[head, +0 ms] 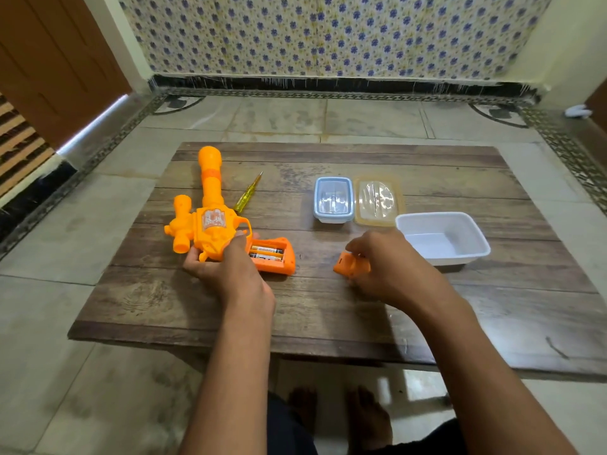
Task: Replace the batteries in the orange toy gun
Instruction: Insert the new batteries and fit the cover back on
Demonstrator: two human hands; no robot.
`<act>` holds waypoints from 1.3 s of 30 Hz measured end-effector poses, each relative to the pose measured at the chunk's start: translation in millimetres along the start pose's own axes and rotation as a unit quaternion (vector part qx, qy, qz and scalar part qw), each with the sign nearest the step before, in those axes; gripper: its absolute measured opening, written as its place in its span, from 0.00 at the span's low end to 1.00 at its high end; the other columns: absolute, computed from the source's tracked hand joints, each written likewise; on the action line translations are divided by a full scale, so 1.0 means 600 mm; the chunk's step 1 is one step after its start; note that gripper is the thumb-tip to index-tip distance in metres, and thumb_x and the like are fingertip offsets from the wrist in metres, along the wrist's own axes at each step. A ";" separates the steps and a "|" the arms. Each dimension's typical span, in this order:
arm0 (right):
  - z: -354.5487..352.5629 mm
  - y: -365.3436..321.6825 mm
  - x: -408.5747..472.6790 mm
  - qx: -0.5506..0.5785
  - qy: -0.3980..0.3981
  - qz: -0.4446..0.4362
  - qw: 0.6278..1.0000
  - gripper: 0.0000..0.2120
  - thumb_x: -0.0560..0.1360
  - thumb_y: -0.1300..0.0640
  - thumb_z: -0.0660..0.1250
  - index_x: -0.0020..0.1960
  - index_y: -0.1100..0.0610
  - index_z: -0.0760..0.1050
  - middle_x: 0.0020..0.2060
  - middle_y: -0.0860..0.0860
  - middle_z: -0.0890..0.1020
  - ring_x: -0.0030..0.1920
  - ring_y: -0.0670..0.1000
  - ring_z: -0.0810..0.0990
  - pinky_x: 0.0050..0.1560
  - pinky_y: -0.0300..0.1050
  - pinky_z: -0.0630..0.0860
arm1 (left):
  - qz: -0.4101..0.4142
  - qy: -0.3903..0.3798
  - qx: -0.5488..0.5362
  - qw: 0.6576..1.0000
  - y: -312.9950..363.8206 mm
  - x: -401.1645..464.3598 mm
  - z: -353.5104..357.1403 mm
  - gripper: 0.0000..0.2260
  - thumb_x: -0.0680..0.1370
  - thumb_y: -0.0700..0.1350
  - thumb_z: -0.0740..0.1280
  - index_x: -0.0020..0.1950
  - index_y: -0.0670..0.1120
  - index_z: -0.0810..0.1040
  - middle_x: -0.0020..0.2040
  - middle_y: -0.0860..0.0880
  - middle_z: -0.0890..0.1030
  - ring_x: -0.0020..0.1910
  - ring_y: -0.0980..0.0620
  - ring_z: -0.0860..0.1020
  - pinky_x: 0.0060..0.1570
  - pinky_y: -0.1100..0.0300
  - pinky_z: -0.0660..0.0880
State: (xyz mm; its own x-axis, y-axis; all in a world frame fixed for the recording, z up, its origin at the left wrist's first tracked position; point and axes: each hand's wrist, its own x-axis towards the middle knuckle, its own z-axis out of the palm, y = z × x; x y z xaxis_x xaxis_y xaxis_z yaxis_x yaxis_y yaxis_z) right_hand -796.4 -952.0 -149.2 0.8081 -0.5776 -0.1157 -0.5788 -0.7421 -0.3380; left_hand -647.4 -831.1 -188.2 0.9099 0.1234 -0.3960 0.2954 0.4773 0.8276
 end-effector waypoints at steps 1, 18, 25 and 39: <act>0.002 -0.002 0.002 -0.008 -0.007 0.006 1.000 0.08 0.74 0.58 0.71 0.37 0.54 0.75 0.36 0.51 0.78 0.39 0.54 0.77 0.39 0.45 0.72 | -0.003 0.002 0.003 1.000 0.000 0.000 0.000 0.30 0.72 0.33 0.75 0.65 0.56 0.67 0.65 0.47 0.78 0.55 0.41 0.85 0.53 0.41 0.84; 0.007 -0.047 0.005 0.097 0.068 -0.045 0.992 0.21 0.70 0.58 0.79 0.62 0.55 0.83 0.53 0.50 0.77 0.52 0.50 0.77 0.47 0.41 0.71 | -0.027 0.012 0.003 1.000 0.005 0.008 -0.006 0.31 0.73 0.32 0.74 0.67 0.57 0.69 0.64 0.47 0.79 0.51 0.42 0.87 0.51 0.41 0.85; 0.034 -0.108 0.023 0.297 0.121 -0.083 0.944 0.19 0.63 0.61 0.81 0.54 0.54 0.86 0.49 0.48 0.85 0.43 0.45 0.82 0.44 0.43 0.82 | -0.014 0.023 -0.020 0.999 0.010 0.000 -0.003 0.29 0.73 0.30 0.72 0.65 0.55 0.68 0.60 0.48 0.79 0.35 0.58 0.85 0.46 0.50 0.83; 0.065 -0.128 0.050 0.169 0.106 -0.191 0.961 0.19 0.68 0.54 0.82 0.57 0.55 0.87 0.57 0.51 0.86 0.57 0.53 0.80 0.58 0.42 0.73 | -0.048 0.021 -0.069 0.996 0.020 -0.001 -0.001 0.25 0.76 0.30 0.70 0.67 0.49 0.69 0.55 0.44 0.81 0.28 0.54 0.84 0.32 0.54 0.82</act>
State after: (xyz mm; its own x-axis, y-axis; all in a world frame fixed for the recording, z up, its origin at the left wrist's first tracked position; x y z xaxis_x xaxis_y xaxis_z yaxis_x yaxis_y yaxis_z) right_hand -723.6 -898.9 -163.3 0.8933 -0.3684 0.2576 -0.1478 -0.7819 -0.6057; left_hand -644.8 -825.0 -178.3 0.8656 0.1069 -0.4892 0.3347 0.6030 0.7241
